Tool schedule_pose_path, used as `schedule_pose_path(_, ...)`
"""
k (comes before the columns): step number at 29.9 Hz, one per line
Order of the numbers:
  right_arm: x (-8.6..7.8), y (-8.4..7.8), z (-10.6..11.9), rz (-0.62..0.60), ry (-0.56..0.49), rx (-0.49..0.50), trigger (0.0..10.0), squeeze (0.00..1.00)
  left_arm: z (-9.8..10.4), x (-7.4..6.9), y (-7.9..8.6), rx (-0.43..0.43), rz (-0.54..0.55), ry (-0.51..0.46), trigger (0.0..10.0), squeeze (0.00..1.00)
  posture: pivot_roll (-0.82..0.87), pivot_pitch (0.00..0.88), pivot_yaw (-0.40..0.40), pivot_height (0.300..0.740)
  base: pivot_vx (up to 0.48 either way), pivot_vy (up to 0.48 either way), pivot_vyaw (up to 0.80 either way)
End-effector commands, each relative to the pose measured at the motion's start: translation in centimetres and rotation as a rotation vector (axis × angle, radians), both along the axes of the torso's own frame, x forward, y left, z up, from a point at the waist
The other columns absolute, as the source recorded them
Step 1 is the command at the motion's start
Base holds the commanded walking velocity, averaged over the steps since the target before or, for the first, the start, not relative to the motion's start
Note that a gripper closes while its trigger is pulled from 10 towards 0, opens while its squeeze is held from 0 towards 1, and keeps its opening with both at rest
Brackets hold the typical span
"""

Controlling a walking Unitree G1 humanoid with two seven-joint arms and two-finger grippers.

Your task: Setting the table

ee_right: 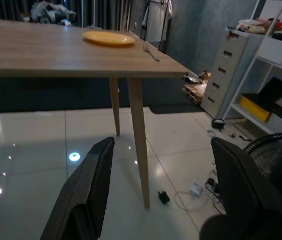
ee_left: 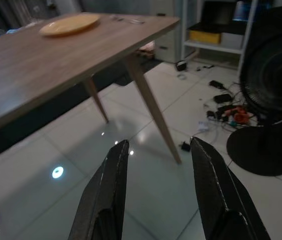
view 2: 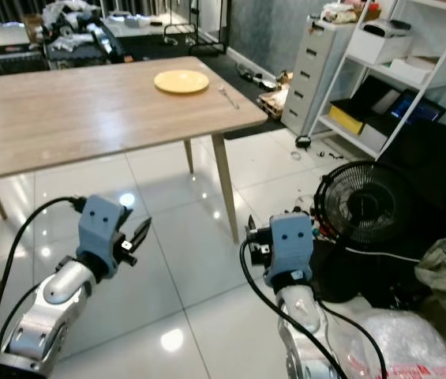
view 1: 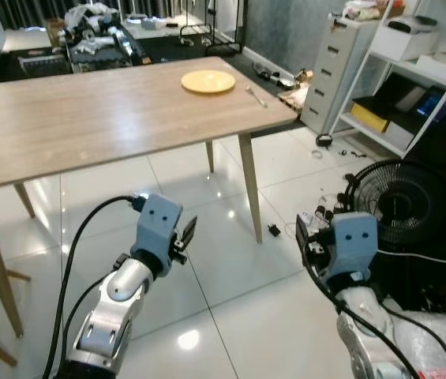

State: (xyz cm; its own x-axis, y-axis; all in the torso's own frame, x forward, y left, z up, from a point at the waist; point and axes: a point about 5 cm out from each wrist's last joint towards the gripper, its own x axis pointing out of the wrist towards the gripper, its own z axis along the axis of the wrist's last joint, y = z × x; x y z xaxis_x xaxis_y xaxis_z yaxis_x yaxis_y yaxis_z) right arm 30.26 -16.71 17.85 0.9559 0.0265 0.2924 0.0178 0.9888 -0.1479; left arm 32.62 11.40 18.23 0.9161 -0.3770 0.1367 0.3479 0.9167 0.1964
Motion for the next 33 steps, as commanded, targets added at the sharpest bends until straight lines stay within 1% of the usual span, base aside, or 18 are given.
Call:
schedule_pose_path(1, -0.13, -0.41, -0.58, -0.014, 0.021, 0.013, 10.0, 0.0, -0.53, -0.12, -0.28, 0.007, -0.009, 0.019, 10.0, 0.0, -0.01, 0.086, 0.072, 0.74, 0.48, 0.0, 0.0)
schedule_pose_path(9, -0.04, -0.32, -0.57, -0.012, 0.022, 0.019, 10.0, 0.0, -0.49, -0.11, -0.22, 0.007, -0.007, 0.018, 10.0, 0.0, -0.01, 0.091, 0.071, 0.74, 0.48, 0.0, 0.0)
schedule_pose_path(29, 0.05, -0.22, -0.56, -0.008, 0.021, 0.018, 10.0, 0.0, -0.47, -0.1, -0.15, 0.005, -0.003, 0.017, 10.0, 0.0, -0.01, 0.091, 0.071, 0.74, 0.48, 0.0, -0.5)
schedule_pose_path(33, 0.06, -0.19, -0.54, -0.007, 0.019, 0.015, 10.0, 0.0, -0.46, -0.1, -0.12, 0.005, -0.001, 0.017, 10.0, 0.0, 0.0, 0.093, 0.071, 0.74, 0.48, 0.0, 0.0)
